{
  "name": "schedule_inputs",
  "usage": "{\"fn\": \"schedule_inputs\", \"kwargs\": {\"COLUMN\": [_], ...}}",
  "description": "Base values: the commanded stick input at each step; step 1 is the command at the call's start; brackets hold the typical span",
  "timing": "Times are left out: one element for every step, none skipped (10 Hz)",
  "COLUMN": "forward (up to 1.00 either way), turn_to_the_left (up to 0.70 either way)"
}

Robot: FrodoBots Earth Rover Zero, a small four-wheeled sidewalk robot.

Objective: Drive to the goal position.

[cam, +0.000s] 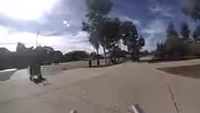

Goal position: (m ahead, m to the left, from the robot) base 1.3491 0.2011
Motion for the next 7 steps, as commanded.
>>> {"fn": "schedule_inputs", "kwargs": {"forward": [1.00, 1.00, 1.00, 1.00, 1.00, 1.00, 1.00], "turn_to_the_left": [-0.24, -0.27, -0.30, -0.34, -0.37, -0.40, -0.40]}}
